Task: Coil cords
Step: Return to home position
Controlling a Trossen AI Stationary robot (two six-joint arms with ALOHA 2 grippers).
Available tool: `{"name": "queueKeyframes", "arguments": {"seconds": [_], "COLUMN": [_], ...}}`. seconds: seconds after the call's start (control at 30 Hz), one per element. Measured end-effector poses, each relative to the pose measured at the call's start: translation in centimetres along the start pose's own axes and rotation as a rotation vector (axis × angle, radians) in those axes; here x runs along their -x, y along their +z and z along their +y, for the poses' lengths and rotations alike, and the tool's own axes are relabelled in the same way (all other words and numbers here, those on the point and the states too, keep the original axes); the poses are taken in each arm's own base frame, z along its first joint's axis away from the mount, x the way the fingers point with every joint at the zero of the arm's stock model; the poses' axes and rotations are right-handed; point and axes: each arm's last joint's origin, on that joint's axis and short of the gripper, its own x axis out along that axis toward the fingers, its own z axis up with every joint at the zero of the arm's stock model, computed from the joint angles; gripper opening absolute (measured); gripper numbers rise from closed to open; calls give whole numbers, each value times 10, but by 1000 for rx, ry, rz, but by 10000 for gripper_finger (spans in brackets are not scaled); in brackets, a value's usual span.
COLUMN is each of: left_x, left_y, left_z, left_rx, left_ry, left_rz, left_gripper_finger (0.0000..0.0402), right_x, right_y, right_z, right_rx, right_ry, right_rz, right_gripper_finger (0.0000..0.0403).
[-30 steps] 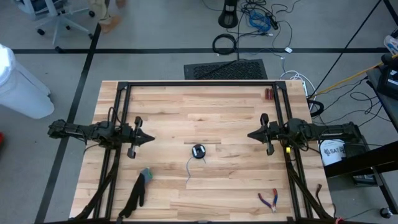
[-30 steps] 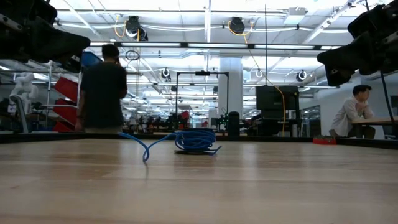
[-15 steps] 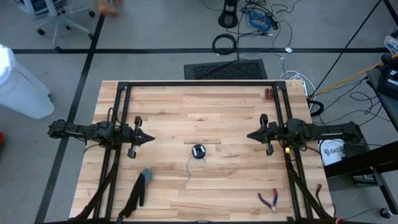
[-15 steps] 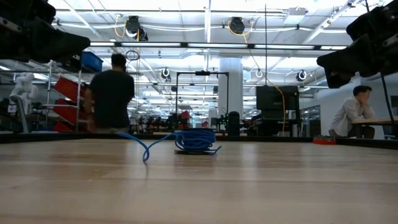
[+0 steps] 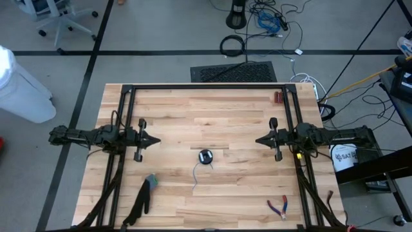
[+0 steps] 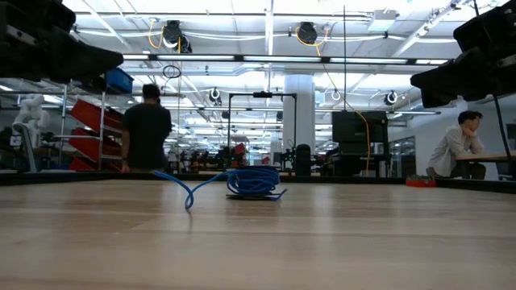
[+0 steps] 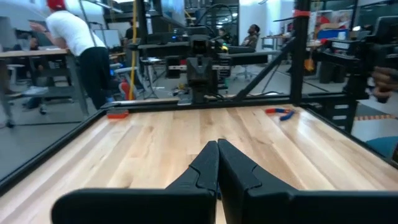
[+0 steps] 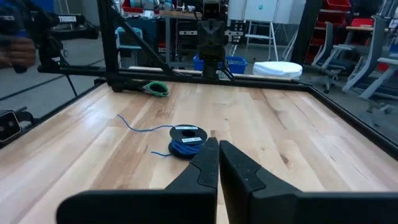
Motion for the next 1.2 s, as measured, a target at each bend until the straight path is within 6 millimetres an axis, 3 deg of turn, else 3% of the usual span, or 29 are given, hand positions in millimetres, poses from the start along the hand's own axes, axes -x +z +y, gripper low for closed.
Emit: {"name": "queueKeyframes", "arguments": {"seconds": [0.17, 0.8, 1.2], "left_x": [0, 0, 0], "left_y": [-1, -1, -1], "left_z": [6, 7, 4], "left_rx": [1, 79, 29], "left_ry": [54, 5, -46], "left_rz": [7, 10, 3], "left_gripper_finger": [8, 8, 8], "right_x": [0, 0, 0], "right_y": [0, 0, 0], "right_z": [0, 0, 0], "right_rx": [-19, -34, -29], "right_ry": [0, 1, 1], "right_rz": [1, 3, 3], "right_gripper_finger": [0, 0, 0]}}
